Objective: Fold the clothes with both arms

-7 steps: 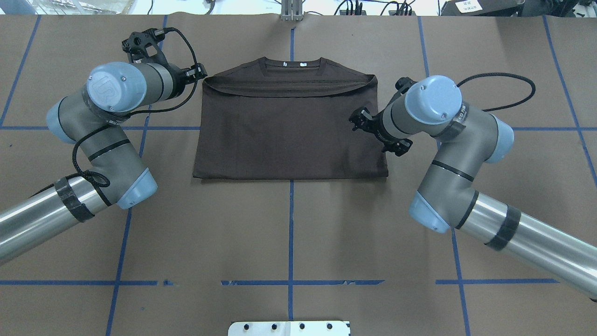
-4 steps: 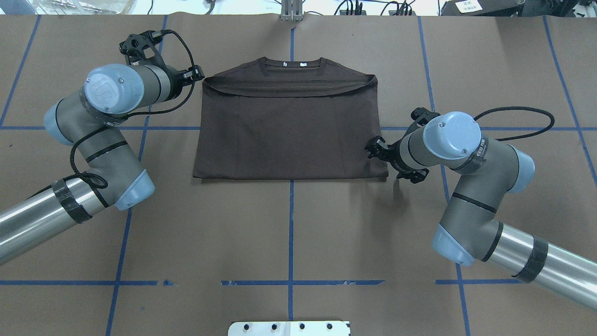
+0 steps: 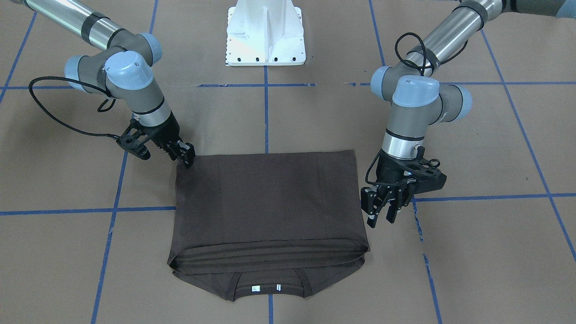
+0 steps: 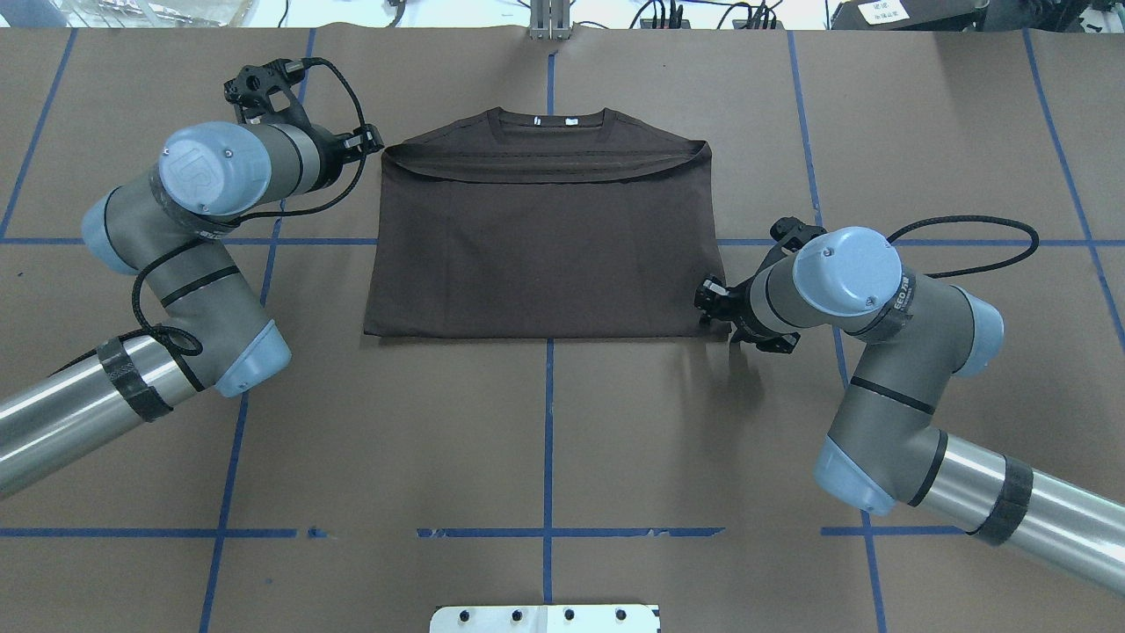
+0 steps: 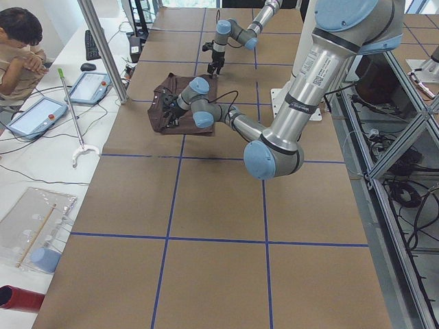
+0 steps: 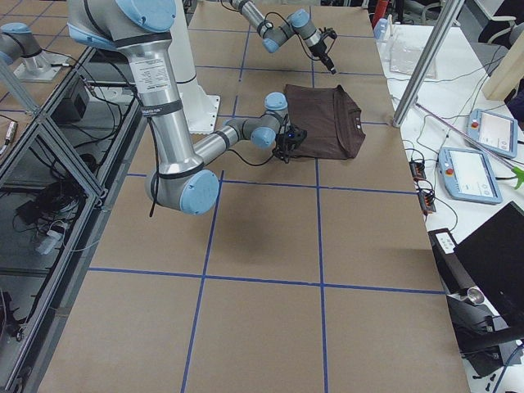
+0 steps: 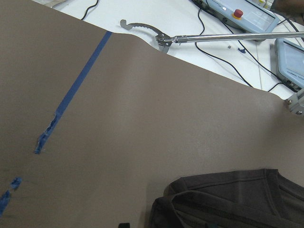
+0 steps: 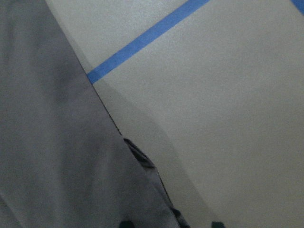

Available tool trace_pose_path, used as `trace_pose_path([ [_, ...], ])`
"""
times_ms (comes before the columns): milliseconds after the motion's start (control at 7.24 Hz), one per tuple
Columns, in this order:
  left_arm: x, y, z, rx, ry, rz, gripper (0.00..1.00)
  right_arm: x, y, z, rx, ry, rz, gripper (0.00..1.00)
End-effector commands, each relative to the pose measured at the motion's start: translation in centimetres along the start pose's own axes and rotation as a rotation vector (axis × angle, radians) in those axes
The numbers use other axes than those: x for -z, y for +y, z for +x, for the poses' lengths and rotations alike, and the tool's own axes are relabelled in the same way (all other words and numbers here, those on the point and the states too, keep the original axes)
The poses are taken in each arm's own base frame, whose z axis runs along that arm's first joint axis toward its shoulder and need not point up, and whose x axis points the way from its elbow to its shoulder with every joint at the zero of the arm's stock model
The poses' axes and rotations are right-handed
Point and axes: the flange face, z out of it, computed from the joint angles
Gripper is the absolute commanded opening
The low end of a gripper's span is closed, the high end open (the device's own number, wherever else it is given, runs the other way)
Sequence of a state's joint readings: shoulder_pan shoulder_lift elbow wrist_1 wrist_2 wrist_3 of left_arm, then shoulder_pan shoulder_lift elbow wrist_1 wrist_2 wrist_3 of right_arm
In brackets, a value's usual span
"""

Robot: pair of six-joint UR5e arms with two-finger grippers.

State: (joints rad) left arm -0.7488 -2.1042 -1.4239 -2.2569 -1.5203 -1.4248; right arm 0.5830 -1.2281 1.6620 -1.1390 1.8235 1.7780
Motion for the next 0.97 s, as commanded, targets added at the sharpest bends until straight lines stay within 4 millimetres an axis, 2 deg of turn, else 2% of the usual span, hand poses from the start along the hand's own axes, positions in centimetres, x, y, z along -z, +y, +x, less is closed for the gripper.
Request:
trace_pose_path([
  [0,-0.2,0.1,-0.5,-0.002,-0.008,-0.001,0.61,0.2,0.2,-0.1,0.005,-0.003,-0.011,0.00],
  [414,-0.8,0.1,-1.0,-0.003,-0.019,-0.001,0.61,2.1,0.4,-0.3,0.014,-0.031,-0.027,0.00],
  [552,-0.7,0.1,-0.7,-0.002,-0.013,-0.002,0.61,5.2,1.3,1.0,0.025,-0.062,-0.043,0.00],
  [690,-0.7,0.2,-0.6,-0.002,-0.012,-0.003,0.61,9.1,4.1,3.3,0.047,-0.068,-0.150,0.00],
  [828,-0.6,0.1,-0.6,-0.001,-0.010,-0.009,0.60,14.1,6.6,7.1,0.075,-0.064,-0.276,0.00],
])
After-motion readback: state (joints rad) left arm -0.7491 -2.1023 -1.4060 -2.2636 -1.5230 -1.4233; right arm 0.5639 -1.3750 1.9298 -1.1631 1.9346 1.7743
